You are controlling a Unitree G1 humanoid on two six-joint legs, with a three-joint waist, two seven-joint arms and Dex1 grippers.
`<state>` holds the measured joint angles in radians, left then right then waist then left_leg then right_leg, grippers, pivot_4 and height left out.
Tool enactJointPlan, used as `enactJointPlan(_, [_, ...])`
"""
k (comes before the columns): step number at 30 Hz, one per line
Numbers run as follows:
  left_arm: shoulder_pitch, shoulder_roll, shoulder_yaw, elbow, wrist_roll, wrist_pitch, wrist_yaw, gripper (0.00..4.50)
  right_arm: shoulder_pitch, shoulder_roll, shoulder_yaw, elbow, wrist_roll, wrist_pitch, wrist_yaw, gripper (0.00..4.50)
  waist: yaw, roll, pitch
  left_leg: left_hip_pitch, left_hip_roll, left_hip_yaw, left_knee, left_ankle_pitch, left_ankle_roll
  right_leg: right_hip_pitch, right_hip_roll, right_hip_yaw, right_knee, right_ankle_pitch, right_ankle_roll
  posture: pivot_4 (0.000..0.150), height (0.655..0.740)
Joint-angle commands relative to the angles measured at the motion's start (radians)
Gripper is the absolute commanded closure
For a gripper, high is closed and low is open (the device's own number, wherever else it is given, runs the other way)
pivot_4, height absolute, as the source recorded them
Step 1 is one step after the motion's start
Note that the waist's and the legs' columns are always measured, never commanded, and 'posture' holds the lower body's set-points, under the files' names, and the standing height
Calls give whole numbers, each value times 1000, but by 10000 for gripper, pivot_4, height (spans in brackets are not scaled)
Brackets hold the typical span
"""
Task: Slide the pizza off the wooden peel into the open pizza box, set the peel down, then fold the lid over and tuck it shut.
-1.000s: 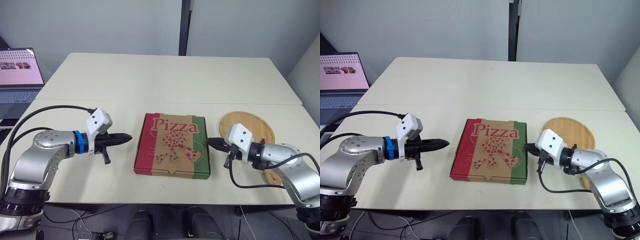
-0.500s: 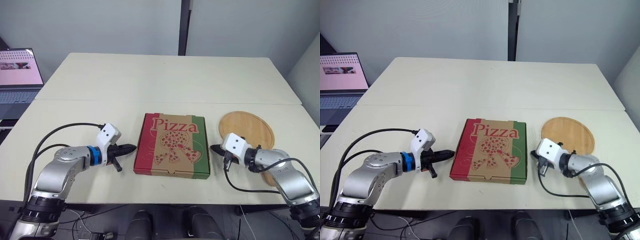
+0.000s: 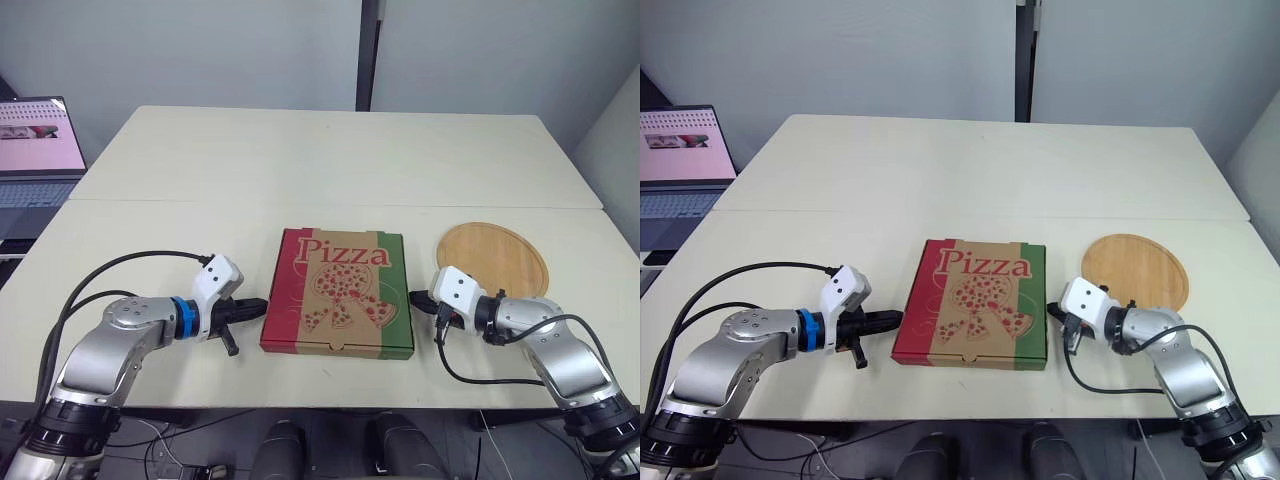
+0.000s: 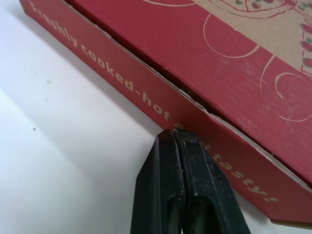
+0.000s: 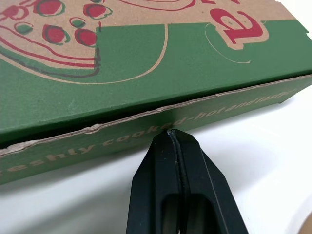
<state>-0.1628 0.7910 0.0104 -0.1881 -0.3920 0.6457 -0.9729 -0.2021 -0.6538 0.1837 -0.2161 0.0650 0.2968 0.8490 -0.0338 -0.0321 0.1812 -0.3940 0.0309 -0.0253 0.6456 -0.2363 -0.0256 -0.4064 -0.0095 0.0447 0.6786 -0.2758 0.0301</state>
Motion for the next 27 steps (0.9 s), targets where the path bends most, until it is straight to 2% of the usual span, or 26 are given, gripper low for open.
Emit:
enactJointPlan(1, [4,0,5,-61,-33,5,-16,45000,-28,17,14,-41,16,-22,18,44801,1,0,0,0,0,0,0,0,0,0,0,0,0,0,0,1500,7316])
enactJointPlan(14, [-5,29,29,-19,-9,-21,-28,45000,-17,-3,-11,-51,9,-3,18,44801,1,0,0,0,0,0,0,0,0,0,0,0,0,0,0,1500,7316])
enactJointPlan(22, [2,164,121,72,-24,-124,-163,45000,49,-111,-163,-97,100,55,69,44801,4,0,0,0,0,0,0,0,0,0,-1,0,0,0,0,1500,7316])
enactJointPlan(27, [-14,248,179,233,26,-273,-230,45000,92,-223,-276,-125,174,57,152,44801,2,1,0,0,0,1,0,0,0,0,-1,-1,-1,-1,-1,1500,7316])
